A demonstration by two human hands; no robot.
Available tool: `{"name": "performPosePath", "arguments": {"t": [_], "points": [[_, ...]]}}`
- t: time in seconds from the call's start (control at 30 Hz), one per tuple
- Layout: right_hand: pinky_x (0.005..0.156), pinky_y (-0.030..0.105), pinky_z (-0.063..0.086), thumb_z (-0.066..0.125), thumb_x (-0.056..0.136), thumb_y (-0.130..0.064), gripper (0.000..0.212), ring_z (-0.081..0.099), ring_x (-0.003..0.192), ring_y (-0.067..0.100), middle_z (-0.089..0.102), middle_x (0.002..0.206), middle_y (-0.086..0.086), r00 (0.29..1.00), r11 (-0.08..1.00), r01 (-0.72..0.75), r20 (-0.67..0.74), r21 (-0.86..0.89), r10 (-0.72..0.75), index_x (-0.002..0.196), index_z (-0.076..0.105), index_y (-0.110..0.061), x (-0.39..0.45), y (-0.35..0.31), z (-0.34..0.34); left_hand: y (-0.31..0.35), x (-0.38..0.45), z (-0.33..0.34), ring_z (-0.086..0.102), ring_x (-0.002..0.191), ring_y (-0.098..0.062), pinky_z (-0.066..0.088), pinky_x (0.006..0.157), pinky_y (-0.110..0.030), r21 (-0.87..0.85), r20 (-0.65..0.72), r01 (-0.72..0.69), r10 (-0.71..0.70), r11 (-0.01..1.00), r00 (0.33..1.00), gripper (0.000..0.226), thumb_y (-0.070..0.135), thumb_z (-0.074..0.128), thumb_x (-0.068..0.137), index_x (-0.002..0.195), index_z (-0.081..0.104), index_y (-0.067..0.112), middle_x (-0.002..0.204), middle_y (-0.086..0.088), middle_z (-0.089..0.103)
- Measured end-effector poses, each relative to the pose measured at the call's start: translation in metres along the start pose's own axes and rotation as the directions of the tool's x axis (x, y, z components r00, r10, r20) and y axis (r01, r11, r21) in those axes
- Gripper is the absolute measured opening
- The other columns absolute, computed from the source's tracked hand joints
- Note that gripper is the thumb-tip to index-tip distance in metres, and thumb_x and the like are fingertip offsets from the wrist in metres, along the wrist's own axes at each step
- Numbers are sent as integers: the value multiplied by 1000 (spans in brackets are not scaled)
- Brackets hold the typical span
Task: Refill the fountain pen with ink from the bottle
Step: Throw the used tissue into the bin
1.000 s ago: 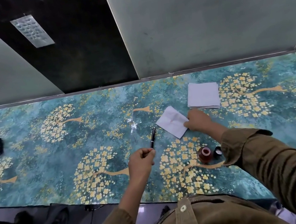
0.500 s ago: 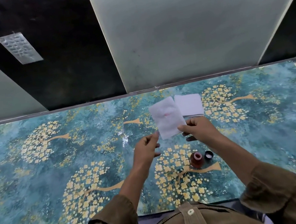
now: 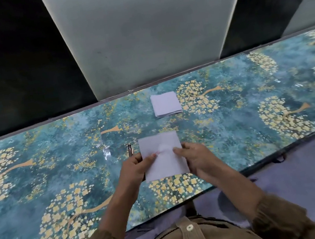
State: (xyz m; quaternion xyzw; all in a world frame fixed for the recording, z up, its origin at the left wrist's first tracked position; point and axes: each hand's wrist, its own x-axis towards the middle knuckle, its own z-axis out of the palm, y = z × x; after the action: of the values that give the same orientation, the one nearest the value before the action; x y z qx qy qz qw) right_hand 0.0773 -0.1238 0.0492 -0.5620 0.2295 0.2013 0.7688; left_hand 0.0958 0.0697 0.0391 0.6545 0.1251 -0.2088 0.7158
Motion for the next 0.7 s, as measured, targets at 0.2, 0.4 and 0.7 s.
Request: {"name": "performPosePath", "arguments": {"t": [0.2,0.4,0.7], "points": [[68,35,58,67,90,-3,13,70,81,23,74,98,11,982,992,73,-169,-99,-89,98,71,-12,-31,29,-12,-20,-14,3,70,70,-15,56,56,-28,43,72,-3,0,999,997,12,8,65,93,98,75,14,83,2,78],[55,33,59,61,94,-1,21,70,76,23,74,94,6,973,997,53,-220,-56,-64,86,76,-12,-62,53,-25,-36,-33,16,68,76,-17,54,53,-29,86,156,39,-52,996,986,28,9,56,99,85,77,21,91,4,76],[47,32,52,43,97,-1,39,61,61,20,71,86,12,991,999,31,-134,43,-25,79,77,-4,-62,58,-44,-34,-45,17,60,66,-17,49,53,-31,215,159,-12,-23,977,987,49,-12,43,91,73,79,17,89,-4,75]]}}
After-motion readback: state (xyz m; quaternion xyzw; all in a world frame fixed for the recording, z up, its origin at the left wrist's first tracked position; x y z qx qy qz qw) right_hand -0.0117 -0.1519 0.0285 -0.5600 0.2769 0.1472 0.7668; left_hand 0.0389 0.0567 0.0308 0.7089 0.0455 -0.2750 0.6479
